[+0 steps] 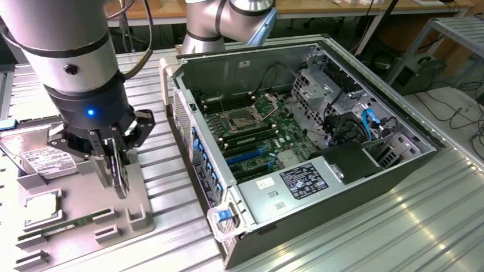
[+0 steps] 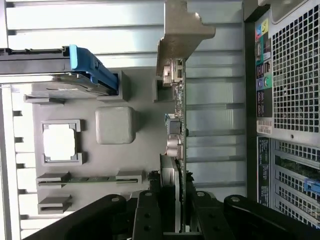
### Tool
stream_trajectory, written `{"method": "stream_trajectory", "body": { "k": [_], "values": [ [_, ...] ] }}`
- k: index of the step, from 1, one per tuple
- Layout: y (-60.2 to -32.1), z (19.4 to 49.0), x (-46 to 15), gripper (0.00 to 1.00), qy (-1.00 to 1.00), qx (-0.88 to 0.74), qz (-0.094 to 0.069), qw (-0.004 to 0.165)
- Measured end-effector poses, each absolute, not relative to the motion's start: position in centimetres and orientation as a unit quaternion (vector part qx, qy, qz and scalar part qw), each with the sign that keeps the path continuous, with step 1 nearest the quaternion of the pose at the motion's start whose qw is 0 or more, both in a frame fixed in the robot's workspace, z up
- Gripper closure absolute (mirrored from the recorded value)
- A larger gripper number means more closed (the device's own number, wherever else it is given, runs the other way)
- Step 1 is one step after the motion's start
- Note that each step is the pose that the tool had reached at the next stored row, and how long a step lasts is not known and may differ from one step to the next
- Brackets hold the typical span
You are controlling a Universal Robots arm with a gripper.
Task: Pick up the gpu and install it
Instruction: 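Pick up the gpu and move the gpu toward the slot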
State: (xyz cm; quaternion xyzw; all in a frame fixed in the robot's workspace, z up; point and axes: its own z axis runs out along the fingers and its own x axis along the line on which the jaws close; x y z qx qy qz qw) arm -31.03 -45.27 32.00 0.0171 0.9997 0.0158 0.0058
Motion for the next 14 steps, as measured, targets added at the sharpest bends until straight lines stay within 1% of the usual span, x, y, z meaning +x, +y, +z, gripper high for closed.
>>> {"method": "stream_trajectory", "body": {
  "k": [1, 2, 14],
  "values": [
    [-45.3, 33.9, -31.0, 0.72, 1.0, 0.017, 0.016, 0.006],
    [-45.3, 34.5, -31.0, 0.72, 1.0, 0.017, 0.016, 0.006],
    [-45.3, 38.4, -31.0, 0.72, 1.0, 0.017, 0.016, 0.006]
  ]
}}
